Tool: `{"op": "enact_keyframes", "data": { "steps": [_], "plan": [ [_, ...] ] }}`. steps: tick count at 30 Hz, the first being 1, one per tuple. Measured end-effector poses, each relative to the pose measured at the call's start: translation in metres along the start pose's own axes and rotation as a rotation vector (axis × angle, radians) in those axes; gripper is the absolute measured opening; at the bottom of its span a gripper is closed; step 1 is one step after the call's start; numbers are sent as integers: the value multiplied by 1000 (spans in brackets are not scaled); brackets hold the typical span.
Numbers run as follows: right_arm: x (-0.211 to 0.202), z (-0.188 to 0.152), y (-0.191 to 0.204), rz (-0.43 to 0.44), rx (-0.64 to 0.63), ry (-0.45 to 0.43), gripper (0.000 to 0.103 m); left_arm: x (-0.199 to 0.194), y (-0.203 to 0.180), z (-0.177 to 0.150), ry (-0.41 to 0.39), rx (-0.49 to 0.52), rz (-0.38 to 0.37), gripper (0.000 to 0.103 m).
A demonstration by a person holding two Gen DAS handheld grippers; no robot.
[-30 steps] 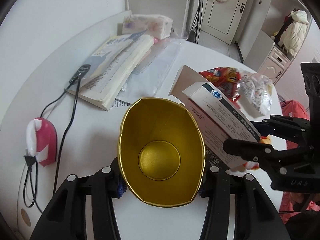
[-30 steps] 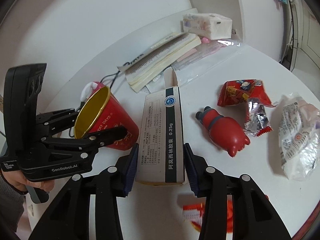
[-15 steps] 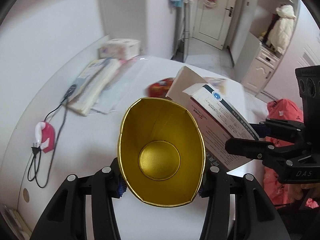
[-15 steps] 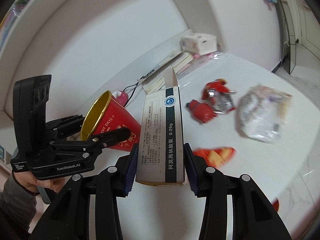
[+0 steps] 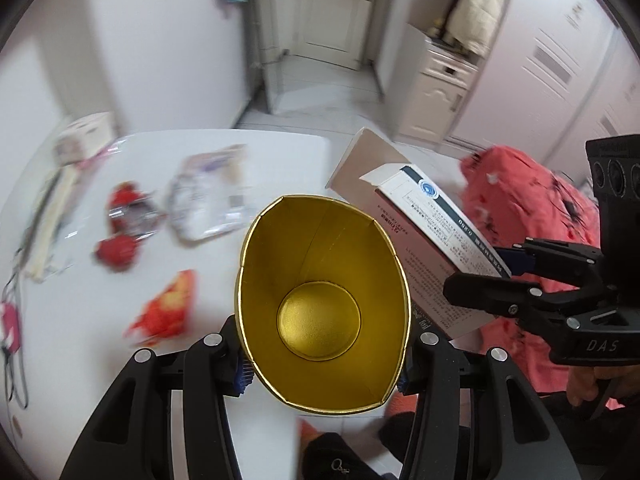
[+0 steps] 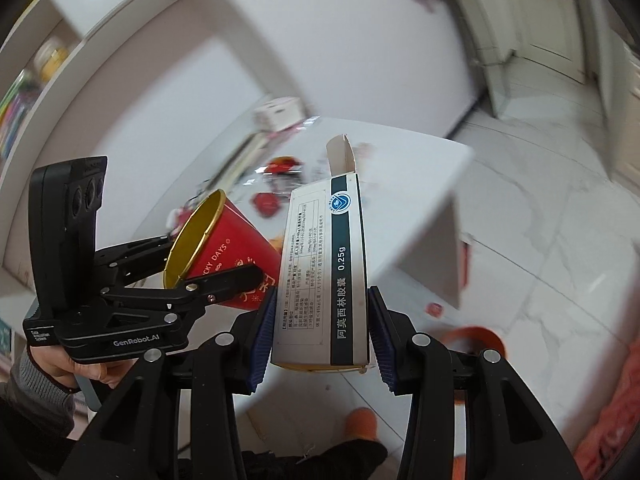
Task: Collect trash
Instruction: 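Lift the red cup and white box and carry both over the orange bin, then open the left gripper over the bin while the right gripper releases the box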
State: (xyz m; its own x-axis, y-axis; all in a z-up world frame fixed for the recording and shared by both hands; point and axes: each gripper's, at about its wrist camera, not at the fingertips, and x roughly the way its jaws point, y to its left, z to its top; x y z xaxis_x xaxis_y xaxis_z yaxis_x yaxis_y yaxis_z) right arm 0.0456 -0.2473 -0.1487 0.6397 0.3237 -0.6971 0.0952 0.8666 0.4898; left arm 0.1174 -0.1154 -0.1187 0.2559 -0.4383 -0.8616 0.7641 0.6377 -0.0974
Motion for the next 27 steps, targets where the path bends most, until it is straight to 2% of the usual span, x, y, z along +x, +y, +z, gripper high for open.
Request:
{"op": "enact_keyframes", "data": {
  "steps": [5,12,19,27],
  "plan": [
    [-11,-23,-55,-75,100,4,44,49,-38,7,59,47,-70,52],
    [1,-57,-127,-159,221,25,44,127,-76,1,165,95,-139,53],
    [40,-92,-185,-195,318,66,44,195,-82,-11,242,103,-168,53],
    [101,-127,-238,-230,385,133,44,265,-80,-32,322,82,-159,54]
  ]
}}
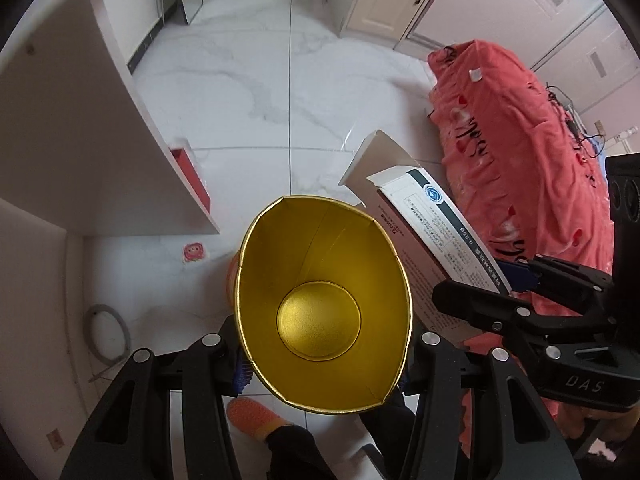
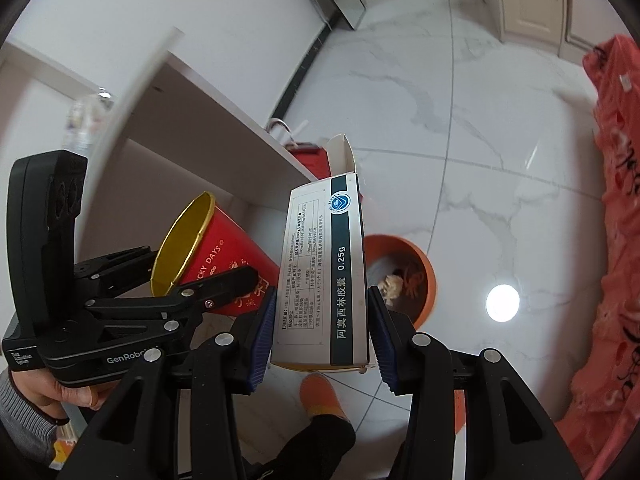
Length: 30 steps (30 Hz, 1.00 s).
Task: Collect trash
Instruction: 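Open the left gripper over the bin while the right gripper releases the box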
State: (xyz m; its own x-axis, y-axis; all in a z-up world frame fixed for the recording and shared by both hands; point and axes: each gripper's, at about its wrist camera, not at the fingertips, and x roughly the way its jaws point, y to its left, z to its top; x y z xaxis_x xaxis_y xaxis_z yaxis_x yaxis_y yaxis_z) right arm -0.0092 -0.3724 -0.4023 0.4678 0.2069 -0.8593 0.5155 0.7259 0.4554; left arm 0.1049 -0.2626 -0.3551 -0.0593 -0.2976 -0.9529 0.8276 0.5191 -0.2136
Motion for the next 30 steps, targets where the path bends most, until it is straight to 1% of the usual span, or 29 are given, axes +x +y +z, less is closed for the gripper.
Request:
{"op": "enact_keyframes", "data": {
  "steps": [6,10,11,17,20,23,25,30],
  "plan": [
    [40,1,-24,-41,24,30,44,46,7,2,51,-8,2,56],
    [63,0,-32,-59,44,48,44,70,10,2,85,-6,8,57],
    [66,-1,-33,-63,44,52,44,75,11,2,90,-3,15,59],
    [84,-1,-36,-69,46,69,44,84,14,-2,109,5,34,60],
    [88,1,-33,-71,48,76,45,83,18,-3,104,2,46,71],
    [93,3,-31,-70,43,84,45,88,18,-1,105,-4,47,71],
    [97,5,-30,-69,36,92,45,88,21,-2,106,-10,61,71],
    [110,8,-26,-72,18,111,49,90,29,-7,121,-27,77,71]
  ]
}}
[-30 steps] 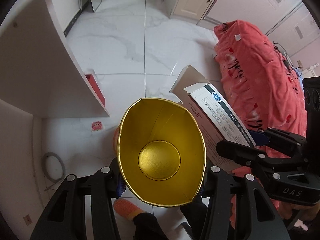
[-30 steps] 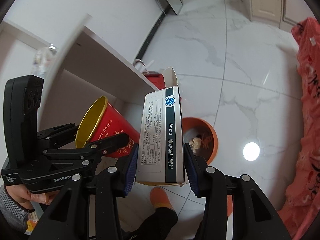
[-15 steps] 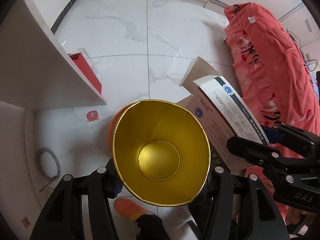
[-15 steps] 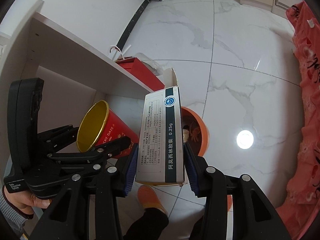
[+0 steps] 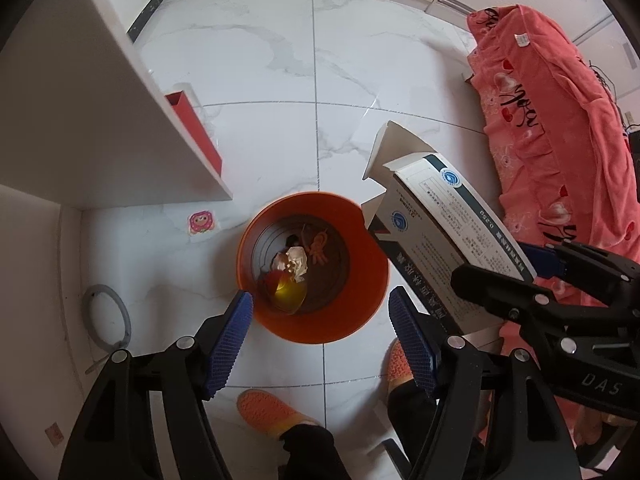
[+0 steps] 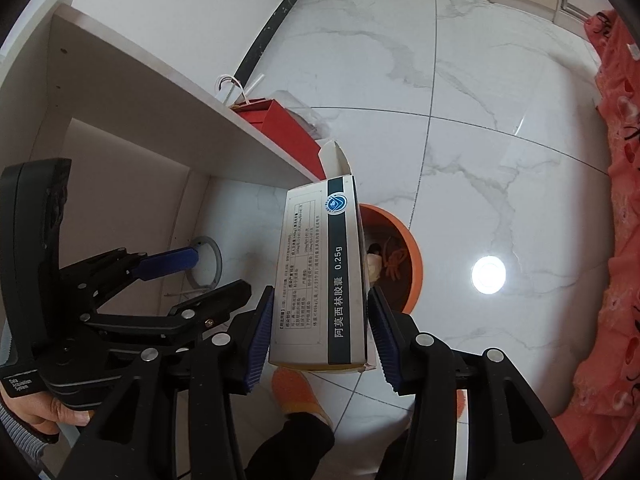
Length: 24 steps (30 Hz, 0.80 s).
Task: Collect trash
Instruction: 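Open the left gripper over the bin while the right gripper releases the box, then move both tools back over the desk toward the snack wrapper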
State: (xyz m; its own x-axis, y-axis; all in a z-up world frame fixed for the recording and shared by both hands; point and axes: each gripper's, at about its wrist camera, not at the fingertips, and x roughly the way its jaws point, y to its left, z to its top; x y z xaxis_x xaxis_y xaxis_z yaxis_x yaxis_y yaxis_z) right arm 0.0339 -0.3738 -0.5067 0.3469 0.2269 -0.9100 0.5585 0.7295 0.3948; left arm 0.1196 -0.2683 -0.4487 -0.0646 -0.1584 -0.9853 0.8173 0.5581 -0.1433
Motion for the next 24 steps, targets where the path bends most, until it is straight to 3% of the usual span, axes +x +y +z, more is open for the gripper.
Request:
{"op": "enact_keyframes", "data": {
  "steps": [5,8,13,24],
  "plan": [
    [7,0,3,-10,-9,4,51,0,8,-4,10,-18,13,71],
    [8,0,5,-11,-8,-4,60,-1,10,-7,10,-29,17,71],
    [4,0,10,-10,-17,-3,60,-4,11,-11,14,-38,19,71],
    [-59,-9,39,14,-64,-35,60,-50,5,-17,-32,-52,16,71]
  ]
}}
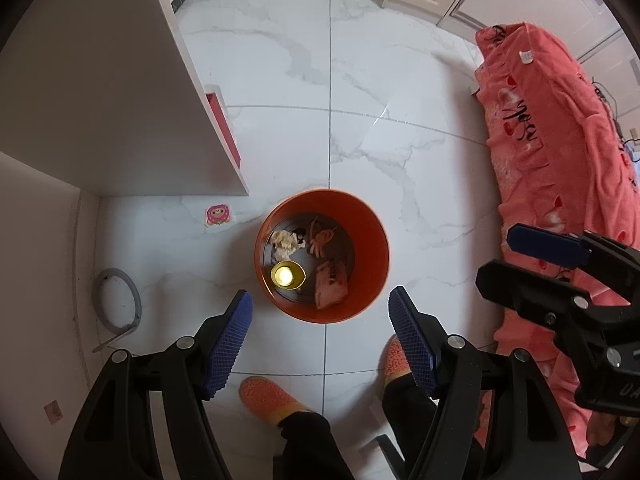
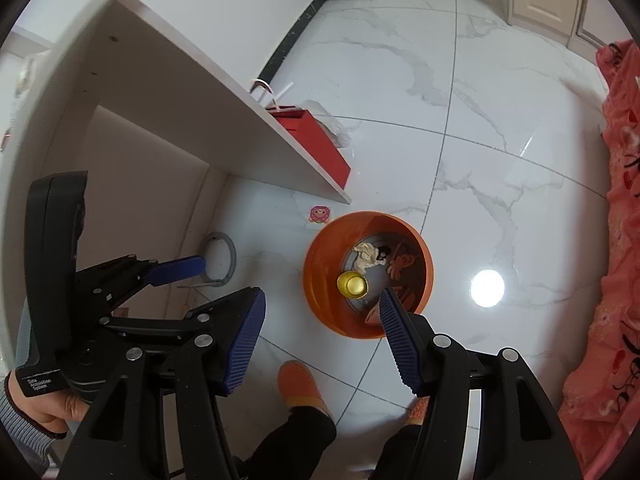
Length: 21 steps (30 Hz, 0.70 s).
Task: Collect trash
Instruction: 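Move both tools back over the desk toward the snack wrapper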
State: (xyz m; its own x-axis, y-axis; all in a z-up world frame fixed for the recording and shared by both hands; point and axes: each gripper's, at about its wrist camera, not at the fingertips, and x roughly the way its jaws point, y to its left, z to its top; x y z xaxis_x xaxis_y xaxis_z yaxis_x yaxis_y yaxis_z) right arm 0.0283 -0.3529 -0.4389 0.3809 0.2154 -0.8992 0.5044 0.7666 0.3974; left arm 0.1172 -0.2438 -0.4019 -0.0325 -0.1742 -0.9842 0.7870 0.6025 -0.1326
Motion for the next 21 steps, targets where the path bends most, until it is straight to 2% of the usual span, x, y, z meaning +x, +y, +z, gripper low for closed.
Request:
{"op": "enact_keyframes", "data": {
  "steps": [10,17,20,21],
  "plan": [
    [-88,0,39,45,-57,-63,60,-78,-18,-10,-94,-6,4,71],
    [-161,-5,73,83,-137,-123,60,-156,-24,-29,-203,-27,30,71],
    [-184,-8,90,95,-189,-141,60,-190,-22,-40,-262,-44,58,80],
    [-191,-10,97,102,-204,-145,60,-201,-21,-45,-284,-52,65,80]
  ]
}}
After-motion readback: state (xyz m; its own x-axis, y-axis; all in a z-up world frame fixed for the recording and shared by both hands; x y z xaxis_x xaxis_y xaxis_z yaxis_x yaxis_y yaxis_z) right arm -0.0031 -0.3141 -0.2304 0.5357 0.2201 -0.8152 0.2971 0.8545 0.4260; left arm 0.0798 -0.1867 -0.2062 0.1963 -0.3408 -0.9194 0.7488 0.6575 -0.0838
